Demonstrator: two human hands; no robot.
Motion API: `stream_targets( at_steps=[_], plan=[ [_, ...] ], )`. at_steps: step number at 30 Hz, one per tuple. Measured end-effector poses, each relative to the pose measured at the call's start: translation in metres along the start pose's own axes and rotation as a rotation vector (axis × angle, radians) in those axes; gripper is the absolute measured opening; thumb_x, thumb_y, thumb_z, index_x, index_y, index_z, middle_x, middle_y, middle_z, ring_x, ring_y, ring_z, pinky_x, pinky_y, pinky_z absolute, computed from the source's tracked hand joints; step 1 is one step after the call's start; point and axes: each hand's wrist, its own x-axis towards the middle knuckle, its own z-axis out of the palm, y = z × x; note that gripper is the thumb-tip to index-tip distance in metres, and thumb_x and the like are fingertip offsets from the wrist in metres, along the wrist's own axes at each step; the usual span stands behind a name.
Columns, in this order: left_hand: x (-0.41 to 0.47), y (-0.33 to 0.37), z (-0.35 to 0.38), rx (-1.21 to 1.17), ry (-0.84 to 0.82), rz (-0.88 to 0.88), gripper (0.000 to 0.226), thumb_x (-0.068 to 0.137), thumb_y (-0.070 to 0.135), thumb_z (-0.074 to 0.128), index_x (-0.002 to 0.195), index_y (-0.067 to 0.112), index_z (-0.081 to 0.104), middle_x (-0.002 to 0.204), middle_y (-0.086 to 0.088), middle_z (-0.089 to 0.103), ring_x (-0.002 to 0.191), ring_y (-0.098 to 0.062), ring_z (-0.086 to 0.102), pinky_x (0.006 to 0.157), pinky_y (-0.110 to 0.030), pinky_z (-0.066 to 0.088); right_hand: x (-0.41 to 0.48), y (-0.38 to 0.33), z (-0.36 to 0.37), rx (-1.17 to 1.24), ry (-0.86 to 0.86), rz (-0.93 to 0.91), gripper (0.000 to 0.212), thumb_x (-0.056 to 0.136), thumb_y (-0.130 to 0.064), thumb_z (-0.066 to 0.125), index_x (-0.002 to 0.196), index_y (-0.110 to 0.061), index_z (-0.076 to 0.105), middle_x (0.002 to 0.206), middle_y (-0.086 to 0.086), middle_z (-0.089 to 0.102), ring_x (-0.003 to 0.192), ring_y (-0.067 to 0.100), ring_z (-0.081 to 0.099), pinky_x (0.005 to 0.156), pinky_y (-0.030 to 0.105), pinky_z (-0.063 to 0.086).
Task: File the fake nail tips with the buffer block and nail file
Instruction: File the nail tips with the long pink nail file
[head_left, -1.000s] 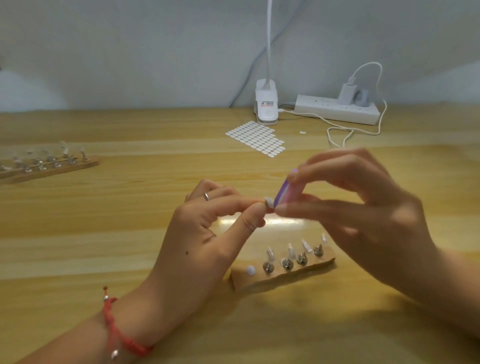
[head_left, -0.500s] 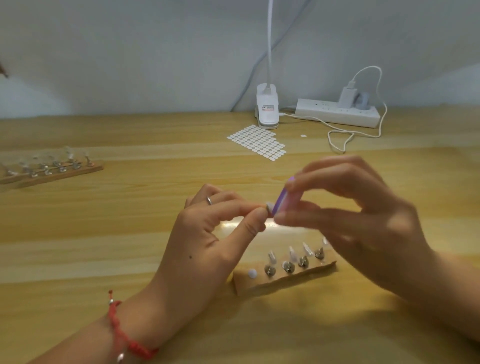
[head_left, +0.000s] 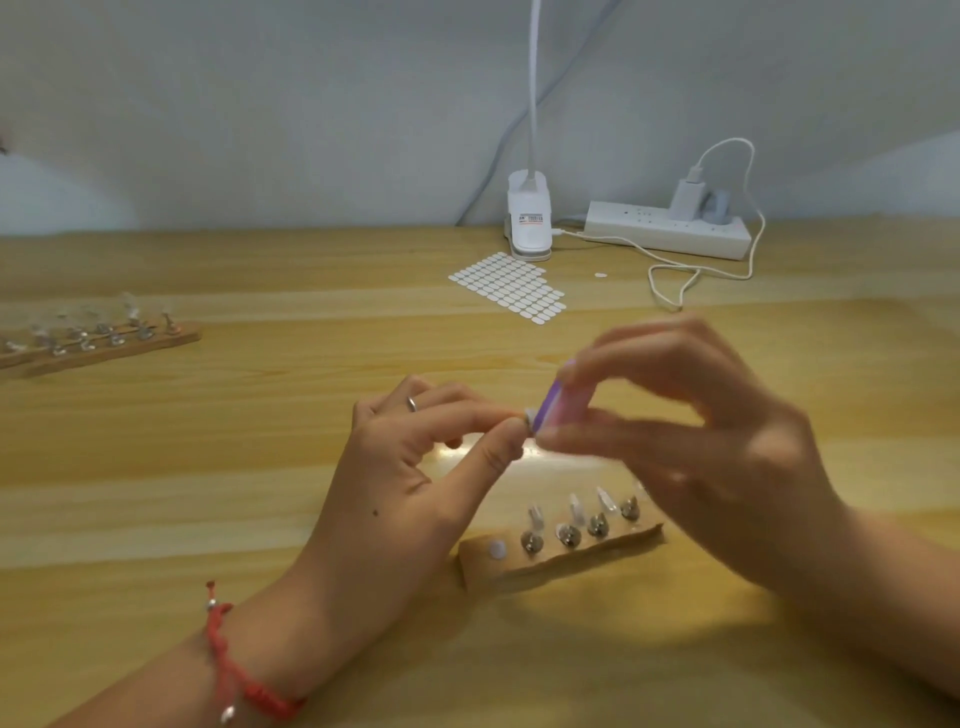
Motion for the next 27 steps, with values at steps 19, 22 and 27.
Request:
stream_targets(
  at_steps=[19,22,27],
  plan=[
    [0.0,-0.001,-0.001,-0.023,-0.011,-0.004,0.016,0.084,0.045,0.057,0.082,0.039,0.071,0.083,0.014,0.067,0.089,-0.016,0.056,0.09,-0.04,0.037,-0.002,0.007,0.002,0.163,0.004,0.146,0.016,0.088,-0.012,0.071,0.102,-0.015,0.076,0.108,-0.004,0.064,0.106,0.011,0.062,0.096,0.019,0.047],
    [0.0,0.001,-0.001,-0.011,-0.023,0.01,0.014,0.084,0.046,0.059,0.082,0.039,0.071,0.084,0.022,0.067,0.095,-0.011,0.055,0.091,-0.04,0.036,0.006,0.027,-0.012,-0.005,0.144,0.083,0.025,0.085,-0.003,0.067,0.108,-0.009,0.065,0.107,0.015,0.06,0.101,0.031,0.064,0.098,0.025,0.051],
    [0.0,-0.001,-0.001,-0.075,-0.002,-0.021,0.018,0.081,0.047,0.06,0.085,0.033,0.07,0.093,0.018,0.067,0.104,-0.014,0.059,0.097,-0.047,0.039,-0.005,0.011,0.001,0.147,0.085,-0.011,0.025,0.088,0.0,0.065,0.11,-0.01,0.064,0.108,0.013,0.059,0.106,0.032,0.061,0.098,0.034,0.052]
  ],
)
